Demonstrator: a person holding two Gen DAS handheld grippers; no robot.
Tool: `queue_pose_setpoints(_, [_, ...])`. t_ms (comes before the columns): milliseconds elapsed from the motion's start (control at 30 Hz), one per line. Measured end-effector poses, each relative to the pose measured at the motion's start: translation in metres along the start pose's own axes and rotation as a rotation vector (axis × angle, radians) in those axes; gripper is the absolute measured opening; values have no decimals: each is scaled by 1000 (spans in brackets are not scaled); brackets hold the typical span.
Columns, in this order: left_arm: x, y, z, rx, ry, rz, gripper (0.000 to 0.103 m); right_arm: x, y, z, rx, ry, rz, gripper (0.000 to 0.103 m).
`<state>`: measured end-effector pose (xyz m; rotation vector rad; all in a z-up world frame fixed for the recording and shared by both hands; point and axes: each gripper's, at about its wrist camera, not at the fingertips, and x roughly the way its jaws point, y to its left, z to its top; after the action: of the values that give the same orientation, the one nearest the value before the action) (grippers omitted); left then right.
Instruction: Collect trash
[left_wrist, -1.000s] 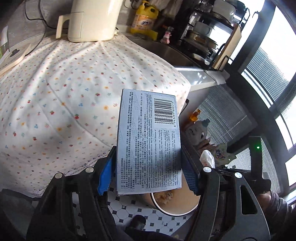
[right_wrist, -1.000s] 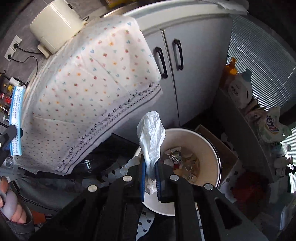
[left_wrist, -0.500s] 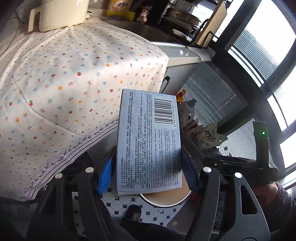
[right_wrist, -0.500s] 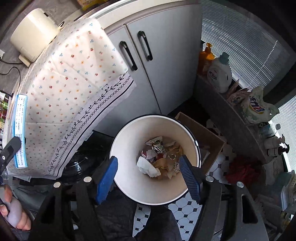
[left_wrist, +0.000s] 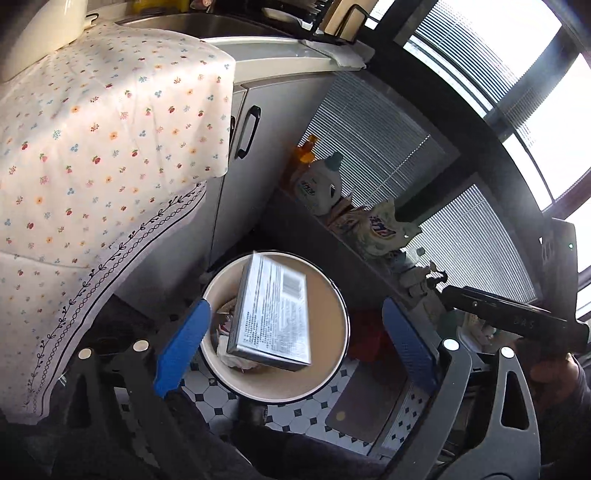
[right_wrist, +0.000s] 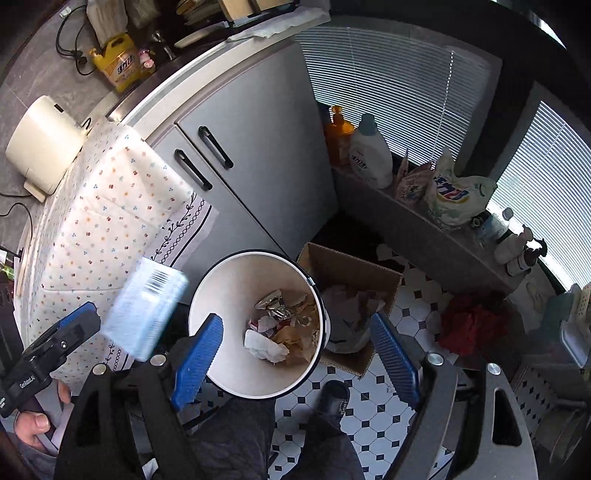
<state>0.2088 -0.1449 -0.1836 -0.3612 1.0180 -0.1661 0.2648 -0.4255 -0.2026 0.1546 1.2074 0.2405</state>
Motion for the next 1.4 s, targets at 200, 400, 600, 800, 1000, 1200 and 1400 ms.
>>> queue_pose_setpoints(200, [-26,13,1,-43,-48,61,97,-11,-3,-8,-16,-24,25,82])
queue_pose_setpoints(400, [-63,18,3,-58,-105,107,97,-29,14,1,-58,-68,80,84])
queue_pose_setpoints(600, [-98,10,2,-57,-160,144,97,-59,36,14,-112,-120,139,92])
queue_pose_setpoints(800, [-137,-2,5,-50,-225,179,97,-96,63,23,-193,-165,175,95])
queue_pose_setpoints(1000, [-170,-6,8,-32,-278,184,97,-128,85,24,-221,-208,194,95])
queue_pose_setpoints(1200, [-206,-10,9,14,-321,178,97,-156,110,17,-240,-279,207,95])
queue_pose_setpoints(1400, [-253,-8,-1,37,-386,192,97,-181,139,-4,-231,-351,217,95])
